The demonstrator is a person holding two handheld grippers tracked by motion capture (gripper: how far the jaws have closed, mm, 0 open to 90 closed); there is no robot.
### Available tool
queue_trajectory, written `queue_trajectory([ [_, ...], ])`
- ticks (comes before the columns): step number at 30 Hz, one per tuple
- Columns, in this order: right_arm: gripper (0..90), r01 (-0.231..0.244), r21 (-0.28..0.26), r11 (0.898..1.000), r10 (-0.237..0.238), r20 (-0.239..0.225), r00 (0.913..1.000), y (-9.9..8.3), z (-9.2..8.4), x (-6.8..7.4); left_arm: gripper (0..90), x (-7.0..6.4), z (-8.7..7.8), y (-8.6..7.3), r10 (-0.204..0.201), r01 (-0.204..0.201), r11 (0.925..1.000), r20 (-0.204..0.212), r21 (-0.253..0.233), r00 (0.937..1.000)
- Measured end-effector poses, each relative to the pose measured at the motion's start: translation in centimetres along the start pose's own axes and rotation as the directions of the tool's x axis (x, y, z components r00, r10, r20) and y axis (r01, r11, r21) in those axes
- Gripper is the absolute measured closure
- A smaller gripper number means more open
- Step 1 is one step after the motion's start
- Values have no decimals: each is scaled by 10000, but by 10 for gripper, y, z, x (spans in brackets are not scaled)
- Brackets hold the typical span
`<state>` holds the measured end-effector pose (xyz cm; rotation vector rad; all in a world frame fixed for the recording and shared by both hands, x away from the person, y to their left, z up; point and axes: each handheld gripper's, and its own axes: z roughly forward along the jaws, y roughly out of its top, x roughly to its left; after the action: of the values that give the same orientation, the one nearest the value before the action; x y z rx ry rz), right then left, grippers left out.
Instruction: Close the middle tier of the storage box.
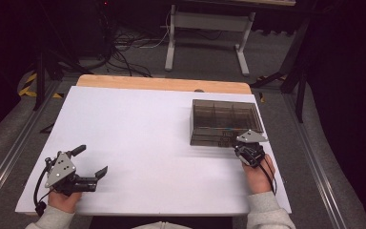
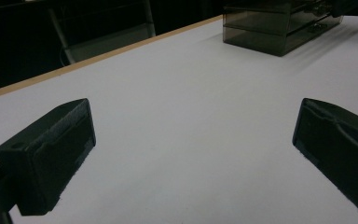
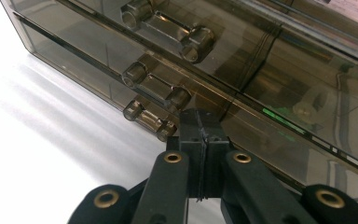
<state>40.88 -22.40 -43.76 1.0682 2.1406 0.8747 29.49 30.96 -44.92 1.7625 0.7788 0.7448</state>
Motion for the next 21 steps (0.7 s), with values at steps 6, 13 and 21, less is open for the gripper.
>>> queue_trajectory([
  [6, 900, -26, -60, 10000, 26, 24, 10000, -1, 0, 0, 2, 0, 0, 0, -20, 20, 10000, -18, 4, 10000],
  [13, 898, 190, -64, 9998, -189, 67, 9998, -1, -1, 1, 2, 0, 1, 0, -27, 27, 10000, -17, -4, 10000],
  [21, 855, 384, -187, 9991, -380, 197, 9991, -1, -13, 2, 2, 0, 1, 1, -6, 6, 10000, 29, -4, 10000],
])
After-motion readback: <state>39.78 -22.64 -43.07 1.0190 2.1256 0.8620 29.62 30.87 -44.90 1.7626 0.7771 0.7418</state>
